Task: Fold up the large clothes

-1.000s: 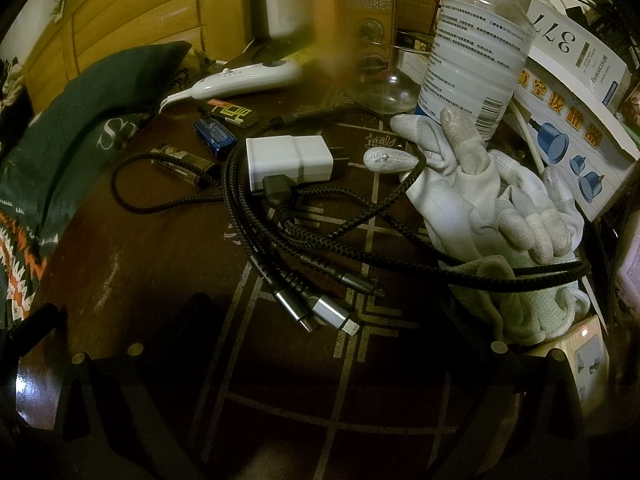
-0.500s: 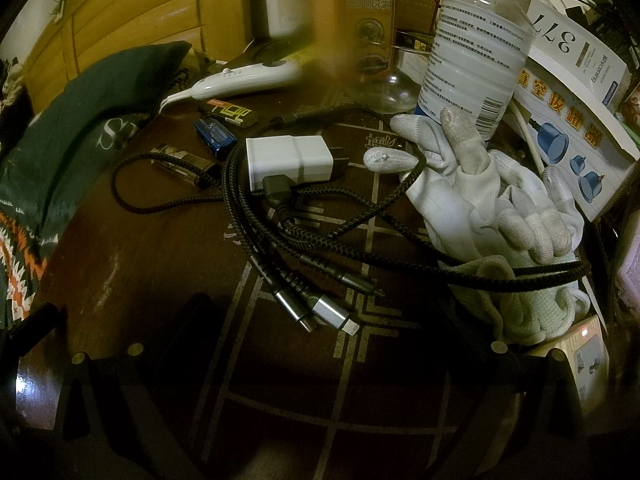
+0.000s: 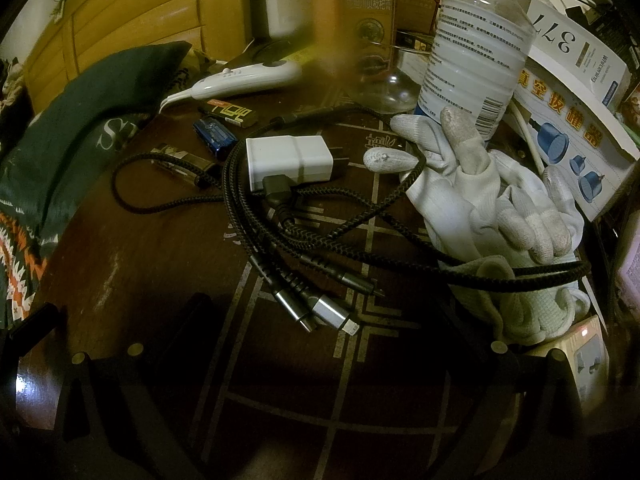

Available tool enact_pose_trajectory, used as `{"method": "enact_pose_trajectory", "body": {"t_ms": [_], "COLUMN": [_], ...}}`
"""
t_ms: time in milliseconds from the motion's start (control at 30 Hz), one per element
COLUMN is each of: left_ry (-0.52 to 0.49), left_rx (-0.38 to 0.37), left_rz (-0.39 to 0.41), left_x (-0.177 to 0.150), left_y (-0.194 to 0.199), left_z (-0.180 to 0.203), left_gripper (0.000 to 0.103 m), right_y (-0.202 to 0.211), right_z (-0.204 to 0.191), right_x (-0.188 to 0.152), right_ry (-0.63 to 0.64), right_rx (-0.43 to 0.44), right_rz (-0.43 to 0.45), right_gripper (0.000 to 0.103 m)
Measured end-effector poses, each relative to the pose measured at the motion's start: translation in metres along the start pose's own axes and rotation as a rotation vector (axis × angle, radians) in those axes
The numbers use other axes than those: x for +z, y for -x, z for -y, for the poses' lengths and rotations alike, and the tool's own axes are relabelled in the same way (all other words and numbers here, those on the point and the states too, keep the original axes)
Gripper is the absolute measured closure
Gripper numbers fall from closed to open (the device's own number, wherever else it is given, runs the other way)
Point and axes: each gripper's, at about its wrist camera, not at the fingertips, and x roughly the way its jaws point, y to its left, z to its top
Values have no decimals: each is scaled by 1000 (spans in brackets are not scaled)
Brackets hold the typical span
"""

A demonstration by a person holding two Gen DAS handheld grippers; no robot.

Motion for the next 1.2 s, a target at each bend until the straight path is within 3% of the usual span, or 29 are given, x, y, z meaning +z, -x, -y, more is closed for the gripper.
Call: {"method": "enact_pose_trajectory", "body": {"t_ms": [1200], "left_ry": [-6], "left_rx": [-17], "left_rz": [10], "left_x": [-1], "left_y": [2], "left_z": [-1], "left_gripper": [0], "right_y": [0], "right_z": [0], "right_x": [0], "right_ry": [0], "right_rx": [1], "right_rz": [0], "right_gripper": [0]}}
